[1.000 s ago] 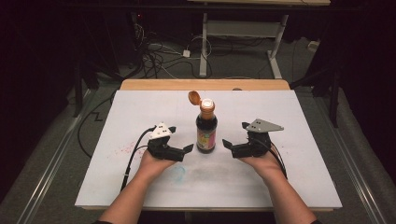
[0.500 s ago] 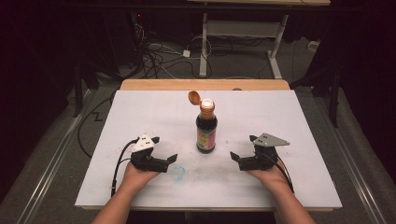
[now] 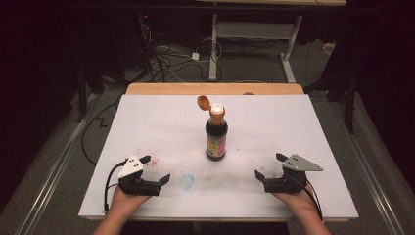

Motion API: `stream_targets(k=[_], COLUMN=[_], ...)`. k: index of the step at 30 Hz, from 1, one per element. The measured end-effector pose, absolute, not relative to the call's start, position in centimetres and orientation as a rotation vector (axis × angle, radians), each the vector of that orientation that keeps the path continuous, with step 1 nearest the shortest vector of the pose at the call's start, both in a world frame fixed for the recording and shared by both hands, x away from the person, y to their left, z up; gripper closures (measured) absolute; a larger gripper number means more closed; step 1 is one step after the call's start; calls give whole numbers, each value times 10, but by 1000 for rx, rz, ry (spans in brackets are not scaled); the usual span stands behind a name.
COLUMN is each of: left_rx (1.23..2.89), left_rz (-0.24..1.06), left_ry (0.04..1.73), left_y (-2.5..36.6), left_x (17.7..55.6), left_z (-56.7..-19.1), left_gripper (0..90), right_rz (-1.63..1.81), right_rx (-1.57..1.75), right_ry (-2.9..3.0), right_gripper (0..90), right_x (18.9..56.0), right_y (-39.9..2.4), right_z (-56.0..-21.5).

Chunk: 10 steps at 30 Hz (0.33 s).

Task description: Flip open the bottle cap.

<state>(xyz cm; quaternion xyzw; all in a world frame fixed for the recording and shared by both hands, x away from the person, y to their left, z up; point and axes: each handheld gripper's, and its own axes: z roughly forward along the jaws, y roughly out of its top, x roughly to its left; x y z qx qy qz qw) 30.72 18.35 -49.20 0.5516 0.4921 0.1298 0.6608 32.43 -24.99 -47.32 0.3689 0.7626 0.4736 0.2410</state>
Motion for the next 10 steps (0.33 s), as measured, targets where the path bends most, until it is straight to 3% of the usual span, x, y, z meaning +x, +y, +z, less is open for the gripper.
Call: stream_targets(k=[10], left_rx=[1252], left_rz=[344], left_ry=[1114], left_y=[183], left_x=[302], left_z=[-494], left_gripper=[0], right_rz=[1281], right_rx=[1014], right_ry=[2073], right_gripper=[4], right_x=[319], right_y=[-252], right_z=[-479])
